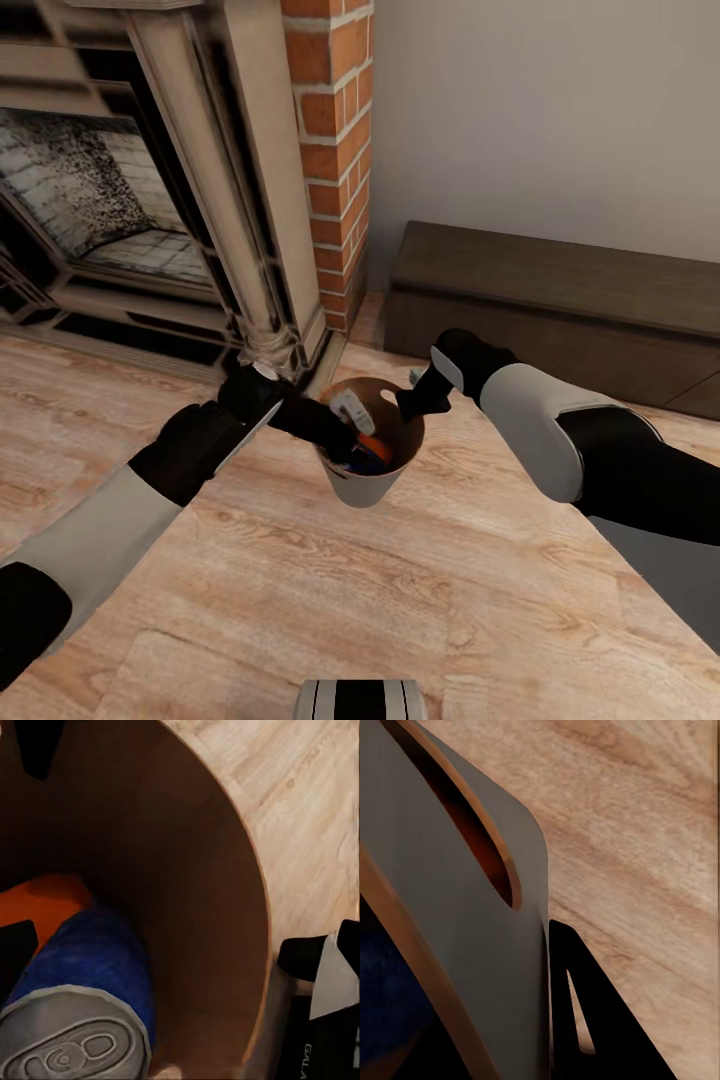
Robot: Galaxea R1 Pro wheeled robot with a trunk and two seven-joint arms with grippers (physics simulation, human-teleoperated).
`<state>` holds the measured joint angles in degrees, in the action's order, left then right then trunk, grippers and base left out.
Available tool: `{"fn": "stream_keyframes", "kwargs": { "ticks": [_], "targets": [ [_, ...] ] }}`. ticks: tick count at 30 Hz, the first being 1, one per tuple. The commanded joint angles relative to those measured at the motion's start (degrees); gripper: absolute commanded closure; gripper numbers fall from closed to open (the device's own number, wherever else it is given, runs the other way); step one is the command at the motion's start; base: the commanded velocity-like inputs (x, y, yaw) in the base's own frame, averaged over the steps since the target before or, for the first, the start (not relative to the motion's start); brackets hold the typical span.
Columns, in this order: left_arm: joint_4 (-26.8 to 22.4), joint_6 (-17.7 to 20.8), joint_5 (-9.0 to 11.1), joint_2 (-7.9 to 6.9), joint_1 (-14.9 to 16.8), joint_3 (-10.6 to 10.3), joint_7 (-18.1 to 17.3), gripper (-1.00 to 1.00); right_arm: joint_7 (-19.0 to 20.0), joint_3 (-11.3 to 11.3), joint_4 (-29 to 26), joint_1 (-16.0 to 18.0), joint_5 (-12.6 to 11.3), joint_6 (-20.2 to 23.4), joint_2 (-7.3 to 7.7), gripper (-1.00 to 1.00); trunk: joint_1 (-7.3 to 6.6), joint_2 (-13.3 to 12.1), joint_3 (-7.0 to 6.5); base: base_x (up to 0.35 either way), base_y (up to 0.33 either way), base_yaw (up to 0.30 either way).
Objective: Put the three can of soda from the living room inside the tash can in the kitchen.
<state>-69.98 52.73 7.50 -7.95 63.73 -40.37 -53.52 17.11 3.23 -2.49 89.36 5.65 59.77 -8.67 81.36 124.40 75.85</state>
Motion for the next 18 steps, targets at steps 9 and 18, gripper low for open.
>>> {"fn": "stream_keyframes", "kwargs": {
  "ticks": [9,18],
  "targets": [
    [-10.06,-1.83,0.43,-12.18,-3.42,21.27,-15.40,-1.00,0.24,-1.27,-0.55,-0.44,-1.60,0.23,0.32,1.00,-0.01,0.00,-0.01,0.000,0.000,0.000],
    [-7.72,-9.75,-8.02,-15.60,-13.56,46.25,-20.24,-1.00,0.15,-1.03,-0.69,-1.67,-1.38,0.23,1.20,1.00,-0.01,0.00,-0.01,0.000,0.000,0.000]
  ]
}}
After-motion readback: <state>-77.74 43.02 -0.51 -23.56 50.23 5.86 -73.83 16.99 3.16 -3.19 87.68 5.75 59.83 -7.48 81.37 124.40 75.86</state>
